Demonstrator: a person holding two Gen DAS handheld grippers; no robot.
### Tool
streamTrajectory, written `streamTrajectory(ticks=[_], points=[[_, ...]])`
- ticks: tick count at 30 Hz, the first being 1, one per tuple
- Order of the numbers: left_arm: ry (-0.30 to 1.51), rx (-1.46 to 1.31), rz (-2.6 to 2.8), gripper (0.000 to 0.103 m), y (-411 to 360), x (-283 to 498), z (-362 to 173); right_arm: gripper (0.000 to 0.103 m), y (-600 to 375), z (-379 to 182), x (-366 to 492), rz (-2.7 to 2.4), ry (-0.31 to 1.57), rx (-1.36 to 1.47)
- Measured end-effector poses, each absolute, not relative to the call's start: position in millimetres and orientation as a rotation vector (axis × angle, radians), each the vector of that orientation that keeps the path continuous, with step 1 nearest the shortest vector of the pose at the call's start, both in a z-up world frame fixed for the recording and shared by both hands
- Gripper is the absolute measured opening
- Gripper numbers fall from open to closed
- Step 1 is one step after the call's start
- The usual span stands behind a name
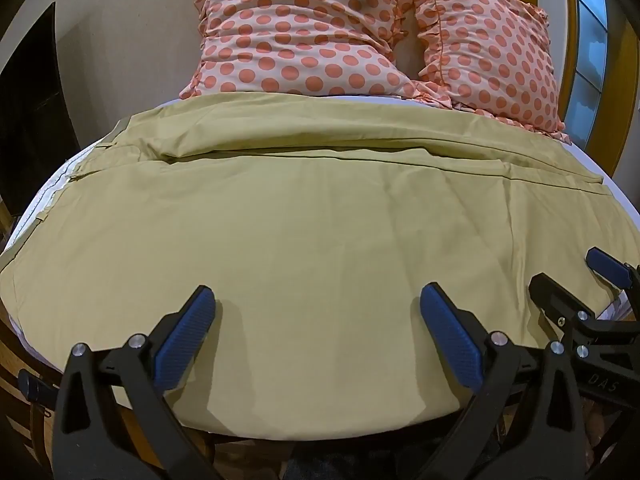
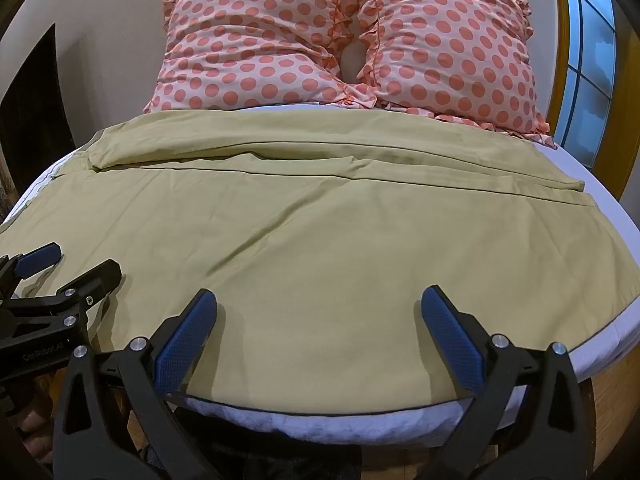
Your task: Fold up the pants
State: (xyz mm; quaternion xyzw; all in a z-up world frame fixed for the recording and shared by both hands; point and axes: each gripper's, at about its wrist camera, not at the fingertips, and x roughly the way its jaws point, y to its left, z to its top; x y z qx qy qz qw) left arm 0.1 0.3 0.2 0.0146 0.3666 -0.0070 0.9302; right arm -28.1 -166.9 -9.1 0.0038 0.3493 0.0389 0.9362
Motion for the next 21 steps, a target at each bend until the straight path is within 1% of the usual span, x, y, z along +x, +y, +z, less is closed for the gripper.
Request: streamTrajectory(ticks=[21], points=[[0.746,0.032,-0.014,0.101,0.2,0.0,0.4,0.102,-167.2,-9.0,-30.0,0.078,0.710,0.009]])
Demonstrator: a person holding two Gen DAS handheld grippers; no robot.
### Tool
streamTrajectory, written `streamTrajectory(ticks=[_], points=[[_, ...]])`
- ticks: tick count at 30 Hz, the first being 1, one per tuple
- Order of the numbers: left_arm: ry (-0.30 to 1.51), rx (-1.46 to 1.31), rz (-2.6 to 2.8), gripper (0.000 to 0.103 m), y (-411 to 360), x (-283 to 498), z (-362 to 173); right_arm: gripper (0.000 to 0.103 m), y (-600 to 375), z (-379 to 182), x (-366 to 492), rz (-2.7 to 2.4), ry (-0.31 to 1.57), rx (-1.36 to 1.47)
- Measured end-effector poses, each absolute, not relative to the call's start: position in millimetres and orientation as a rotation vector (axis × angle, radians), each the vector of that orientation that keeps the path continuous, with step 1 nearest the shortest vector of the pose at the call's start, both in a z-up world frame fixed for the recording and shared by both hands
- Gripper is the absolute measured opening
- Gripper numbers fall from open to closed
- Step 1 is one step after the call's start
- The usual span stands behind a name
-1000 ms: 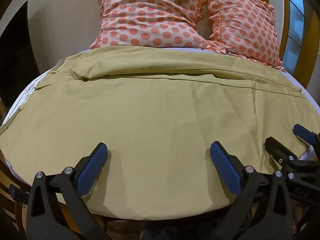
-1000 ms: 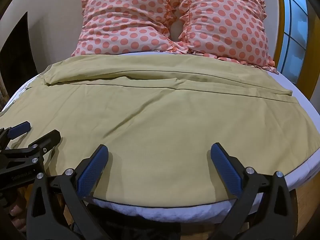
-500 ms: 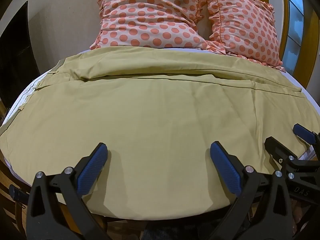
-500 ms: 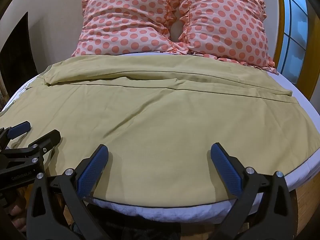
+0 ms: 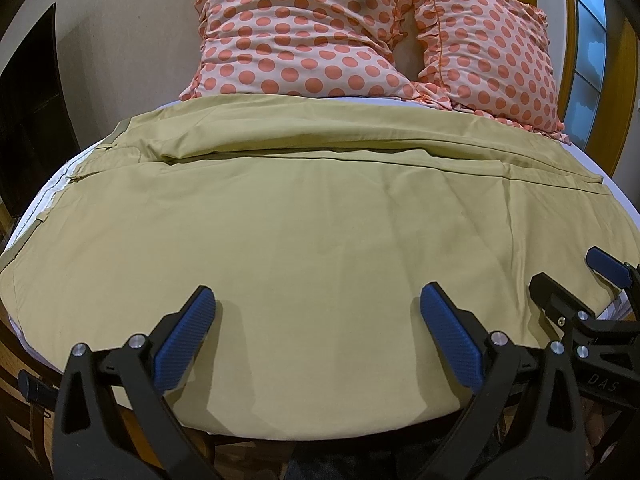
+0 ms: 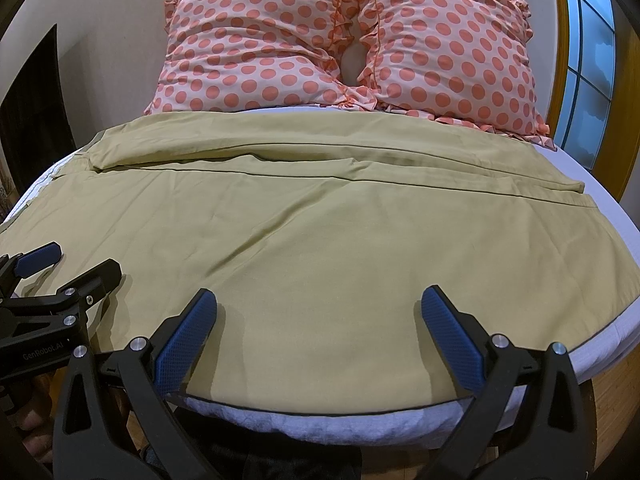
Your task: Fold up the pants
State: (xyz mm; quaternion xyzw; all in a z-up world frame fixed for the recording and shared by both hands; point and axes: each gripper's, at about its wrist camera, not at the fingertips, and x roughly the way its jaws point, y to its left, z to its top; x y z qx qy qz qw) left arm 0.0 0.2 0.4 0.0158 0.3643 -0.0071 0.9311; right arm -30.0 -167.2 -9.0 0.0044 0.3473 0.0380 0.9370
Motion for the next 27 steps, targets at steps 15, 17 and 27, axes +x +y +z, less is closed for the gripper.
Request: streamTrajectory(ticks=[15,17,27], points=[[0.744,0.033,-0.014,0.101,0.1,-0.2,0.5,0.102,-167.2,-8.8,-31.3,0.078,0.705,0.009],[0.744,0.033,-0.014,0.101,0.2,-0.2,0.5,0.102,-167.2,-8.8,-31.4,0.077,0.704,0.009],[0.742,0.033,-0.014,0.101,0.1,-0.4,0.5,0.102,-167.2,-8.7,-30.9,0.077,0.701,0.009]])
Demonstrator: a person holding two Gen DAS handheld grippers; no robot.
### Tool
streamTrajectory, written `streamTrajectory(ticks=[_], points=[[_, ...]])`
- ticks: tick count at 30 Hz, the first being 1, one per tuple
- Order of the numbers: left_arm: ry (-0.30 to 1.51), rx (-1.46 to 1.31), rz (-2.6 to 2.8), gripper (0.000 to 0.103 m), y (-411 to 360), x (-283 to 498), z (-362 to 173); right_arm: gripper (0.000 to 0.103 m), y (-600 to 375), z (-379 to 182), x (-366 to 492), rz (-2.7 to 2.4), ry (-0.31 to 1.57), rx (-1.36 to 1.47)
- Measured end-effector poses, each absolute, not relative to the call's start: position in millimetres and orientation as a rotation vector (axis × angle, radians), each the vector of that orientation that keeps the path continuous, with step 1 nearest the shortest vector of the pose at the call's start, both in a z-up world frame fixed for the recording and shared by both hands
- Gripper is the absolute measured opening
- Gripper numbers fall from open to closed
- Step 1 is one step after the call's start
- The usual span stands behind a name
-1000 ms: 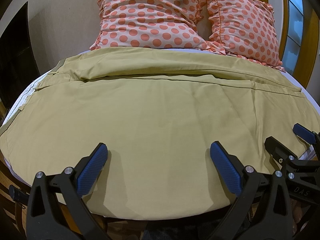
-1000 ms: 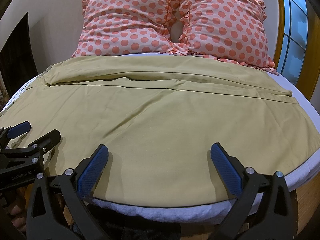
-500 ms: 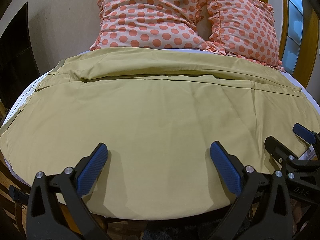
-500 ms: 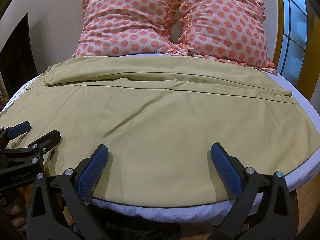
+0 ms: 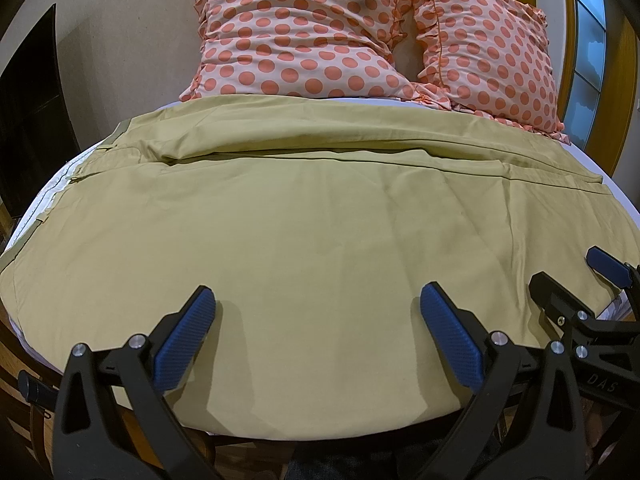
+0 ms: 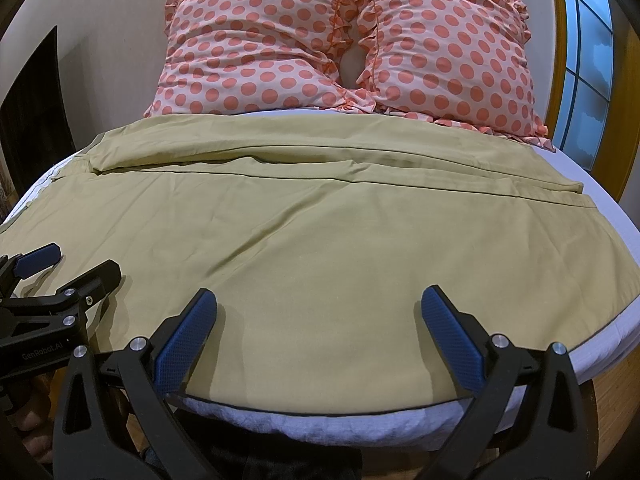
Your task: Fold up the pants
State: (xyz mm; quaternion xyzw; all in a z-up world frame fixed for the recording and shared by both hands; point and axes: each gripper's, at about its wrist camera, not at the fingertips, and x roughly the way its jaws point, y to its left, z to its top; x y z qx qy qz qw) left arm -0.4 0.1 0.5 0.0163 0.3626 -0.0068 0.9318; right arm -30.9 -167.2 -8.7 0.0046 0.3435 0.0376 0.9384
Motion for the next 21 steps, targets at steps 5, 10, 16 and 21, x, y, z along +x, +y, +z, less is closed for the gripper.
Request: streamTrajectory(ticks=[5,10,16,21], points=[[0.742,0.034,-0.014,0.101,0.1,-0.4,0.6,0.102,-167.4,-8.7,-30.9,0.077,0.700,0.009],[0.741,0.034,-0.014,0.101,0.1,-0.5,0.6,0.102,-167.4,-9.5,-31.6,0.077,0.699,0.010],[0.741,0.033,-0.014,0.101,0.2,-0.4,0.7,0.102,-168.5,-9.7,-32.2,0.077,0.690,0.010],[0.739,0.033,-0.014,0.101,0.2,-0.3,0.7,0.102,-168.4,-8.4,-33.9,0.076,0.681,0.011]])
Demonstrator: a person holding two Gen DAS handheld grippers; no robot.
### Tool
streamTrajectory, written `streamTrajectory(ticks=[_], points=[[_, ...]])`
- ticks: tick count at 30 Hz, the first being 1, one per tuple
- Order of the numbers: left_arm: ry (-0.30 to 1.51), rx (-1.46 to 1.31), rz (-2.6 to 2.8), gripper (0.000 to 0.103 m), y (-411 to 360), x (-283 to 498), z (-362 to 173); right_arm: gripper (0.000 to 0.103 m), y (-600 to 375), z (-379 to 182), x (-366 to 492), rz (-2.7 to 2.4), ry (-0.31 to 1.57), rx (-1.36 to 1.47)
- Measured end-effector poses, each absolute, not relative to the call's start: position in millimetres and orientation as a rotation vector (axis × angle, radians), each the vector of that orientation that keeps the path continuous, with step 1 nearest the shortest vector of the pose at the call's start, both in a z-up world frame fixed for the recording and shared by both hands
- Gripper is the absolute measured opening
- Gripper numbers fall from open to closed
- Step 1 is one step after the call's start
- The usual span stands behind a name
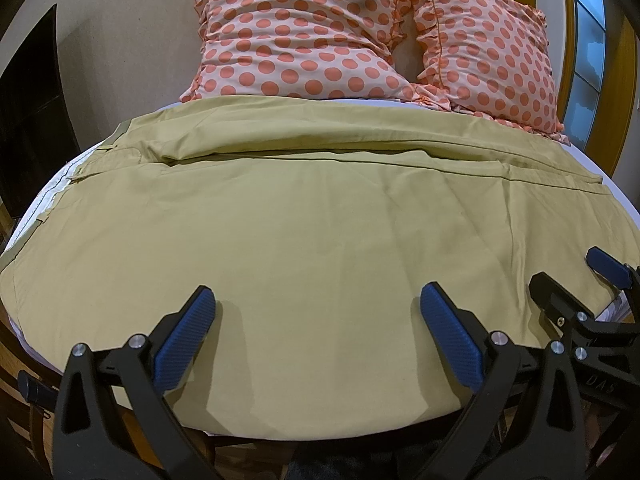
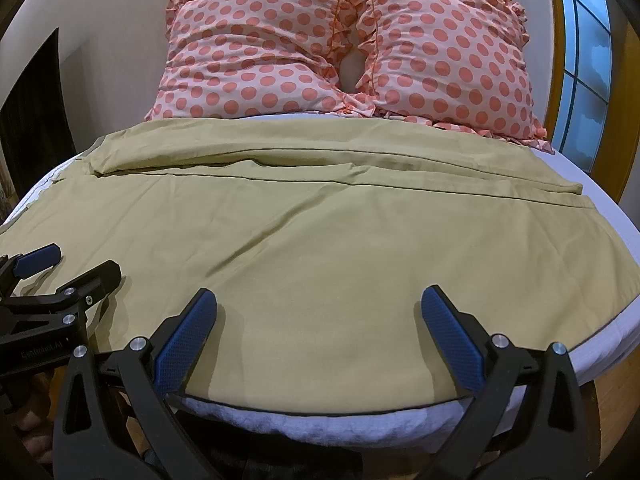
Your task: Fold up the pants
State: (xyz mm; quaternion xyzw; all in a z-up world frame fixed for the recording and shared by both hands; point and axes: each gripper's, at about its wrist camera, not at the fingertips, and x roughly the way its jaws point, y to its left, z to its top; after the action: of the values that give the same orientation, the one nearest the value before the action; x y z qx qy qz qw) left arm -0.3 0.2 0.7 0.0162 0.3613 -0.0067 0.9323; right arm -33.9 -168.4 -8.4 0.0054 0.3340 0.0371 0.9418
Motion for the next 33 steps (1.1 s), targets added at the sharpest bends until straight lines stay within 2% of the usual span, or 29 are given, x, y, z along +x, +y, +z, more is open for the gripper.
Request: streamTrajectory(ticks=[13,16,21,24,26,27,28,33], points=[[0.769,0.040,-0.041,0.101,1,2,8,0.102,-175,-16,-39,0.162,0.570,-0.007],[0.775,0.049,-0.065,0.101,4,5,7,0.102,-185,-9,-25,0.184,0.639,-0.018],[0.763,0.059,-0.044,0.101,14,15,14,0.102,-273,56,31,-0.007,0.615,0.133],[0.735,0.045,-0.049,0.101,18,22,22,0.102,-341,79,105,-0.199,0.722,0.282],[0.722,0.039,-0.068,0.101,18,26,26,0.092,-384,76,163,-0.329,0.817,0.374],[0.713,0.040,-0.086,0.101,17,27,27,0.080,-400,72,188,-0.386,0.864,0.398],[0.704,0.044,-0.099,0.101,16,29,29,0.073,-414,66,211,-0.443,0.909,0.411],[0.679,0.068,-0.134,0.101,13,37,33,0.069,-458,32,294,-0.621,1.009,0.482]])
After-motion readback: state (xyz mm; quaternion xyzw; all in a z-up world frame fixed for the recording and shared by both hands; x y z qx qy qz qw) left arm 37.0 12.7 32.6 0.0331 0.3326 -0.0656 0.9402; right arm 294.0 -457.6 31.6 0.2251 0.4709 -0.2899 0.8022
